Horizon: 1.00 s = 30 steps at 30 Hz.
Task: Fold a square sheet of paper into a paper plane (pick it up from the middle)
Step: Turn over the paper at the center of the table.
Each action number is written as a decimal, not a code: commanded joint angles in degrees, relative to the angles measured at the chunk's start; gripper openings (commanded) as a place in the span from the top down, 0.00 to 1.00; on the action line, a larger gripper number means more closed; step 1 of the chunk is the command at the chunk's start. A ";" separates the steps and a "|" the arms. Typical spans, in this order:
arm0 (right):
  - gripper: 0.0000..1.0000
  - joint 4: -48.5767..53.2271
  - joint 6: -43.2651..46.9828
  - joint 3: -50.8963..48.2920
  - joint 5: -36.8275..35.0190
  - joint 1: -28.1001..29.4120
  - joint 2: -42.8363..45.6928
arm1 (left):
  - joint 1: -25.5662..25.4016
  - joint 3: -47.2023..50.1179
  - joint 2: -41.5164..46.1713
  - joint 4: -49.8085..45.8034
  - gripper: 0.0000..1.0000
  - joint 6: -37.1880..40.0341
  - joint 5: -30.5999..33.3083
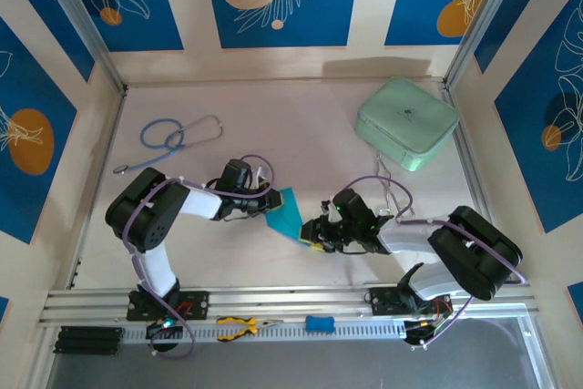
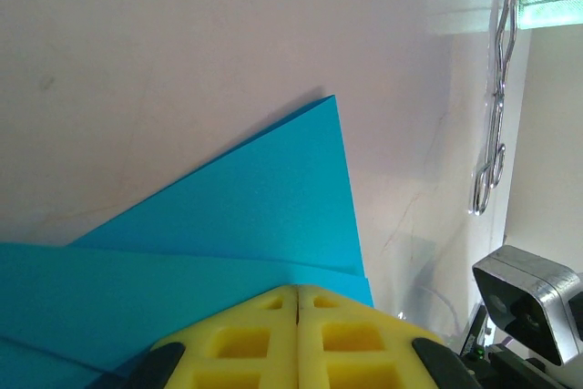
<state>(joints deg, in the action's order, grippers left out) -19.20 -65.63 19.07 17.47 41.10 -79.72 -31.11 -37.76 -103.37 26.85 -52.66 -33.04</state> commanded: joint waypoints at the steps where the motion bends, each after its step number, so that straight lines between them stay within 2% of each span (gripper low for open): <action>1: 0.58 -1.56 2.80 1.64 0.31 -0.36 -1.47 | 0.35 1.80 -2.36 -2.06 0.91 -0.68 0.31; 9: 0.66 -3.56 4.47 3.25 1.77 -1.64 -4.73 | 0.36 1.63 -1.76 -1.81 0.91 -1.17 -0.14; 17: 0.85 -2.51 6.20 2.86 1.86 -2.27 -4.08 | 0.31 1.41 1.03 -1.81 0.86 -1.30 -0.46; 19: 0.88 -2.24 7.12 2.81 2.03 -2.24 -3.37 | 0.01 1.55 2.58 -1.95 0.82 -0.92 -0.01; 21: 0.88 -1.45 7.78 2.87 1.99 -2.34 -2.38 | -0.13 1.78 4.58 -2.20 0.73 -0.84 0.55; 24: 0.88 3.50 10.20 3.65 0.30 -2.39 0.78 | -0.35 2.55 9.30 -3.49 0.64 -0.30 2.57; 27: 0.89 12.17 15.08 5.50 -4.27 -2.20 6.48 | -0.33 2.48 16.34 -9.95 0.56 2.76 7.04; 30: 0.89 21.22 20.74 7.93 -11.00 -1.37 13.96 | -0.29 1.40 24.25 -20.17 0.50 7.31 14.32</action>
<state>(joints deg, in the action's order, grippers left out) -8.49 -52.16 23.77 13.04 39.13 -71.11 -31.27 -35.31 -84.79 16.29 -50.13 -25.87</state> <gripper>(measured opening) 0.115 0.490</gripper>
